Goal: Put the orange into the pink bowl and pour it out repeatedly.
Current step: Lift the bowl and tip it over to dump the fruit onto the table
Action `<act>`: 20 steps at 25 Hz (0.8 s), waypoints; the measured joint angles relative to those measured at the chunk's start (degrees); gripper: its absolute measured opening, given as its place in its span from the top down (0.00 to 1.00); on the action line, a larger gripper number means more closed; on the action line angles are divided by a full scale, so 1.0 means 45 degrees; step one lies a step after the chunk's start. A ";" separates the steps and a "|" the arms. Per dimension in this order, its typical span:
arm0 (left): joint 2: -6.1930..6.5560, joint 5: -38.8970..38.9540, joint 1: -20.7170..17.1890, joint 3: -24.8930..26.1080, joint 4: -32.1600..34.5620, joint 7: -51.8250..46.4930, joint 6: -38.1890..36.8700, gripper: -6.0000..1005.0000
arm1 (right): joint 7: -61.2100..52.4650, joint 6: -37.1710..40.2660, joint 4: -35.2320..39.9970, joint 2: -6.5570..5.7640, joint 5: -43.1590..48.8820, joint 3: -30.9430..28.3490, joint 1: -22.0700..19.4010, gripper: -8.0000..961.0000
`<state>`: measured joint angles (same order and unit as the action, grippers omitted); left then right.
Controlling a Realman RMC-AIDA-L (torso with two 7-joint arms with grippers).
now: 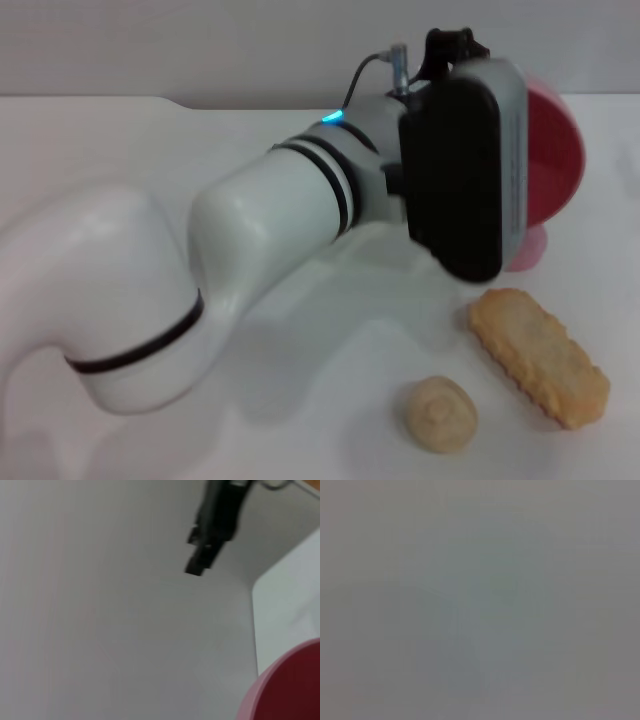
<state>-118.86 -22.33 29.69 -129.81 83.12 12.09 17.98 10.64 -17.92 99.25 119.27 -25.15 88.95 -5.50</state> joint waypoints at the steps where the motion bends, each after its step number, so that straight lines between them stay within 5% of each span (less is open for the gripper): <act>1: 0.0000 0.0000 0.0000 0.0000 0.0000 0.0000 0.0000 0.95 | -0.0048 0.0039 0.0001 0.0006 0.0000 -0.0072 -0.0042 0.38; 2: -0.0009 -0.2199 -0.0044 -0.0546 -0.0410 0.0002 -0.0206 0.95 | -0.0140 0.0050 0.0001 0.0013 0.0000 -0.0163 -0.0070 0.38; 5: -0.0024 -0.3227 -0.0044 -0.0843 -0.0574 -0.0029 -0.0213 0.95 | -0.0433 0.0036 0.0000 0.0010 0.0000 -0.0388 -0.0103 0.38; 20: -0.0039 -0.6039 -0.0220 -0.1319 -0.0663 -0.0823 -0.0385 0.95 | -0.0508 -0.0107 0.0063 -0.0001 -0.0016 -0.0474 0.0016 0.38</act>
<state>-119.04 -49.51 28.70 -135.75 80.14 8.39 16.25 8.35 -18.40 99.53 119.27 -25.23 86.82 -5.43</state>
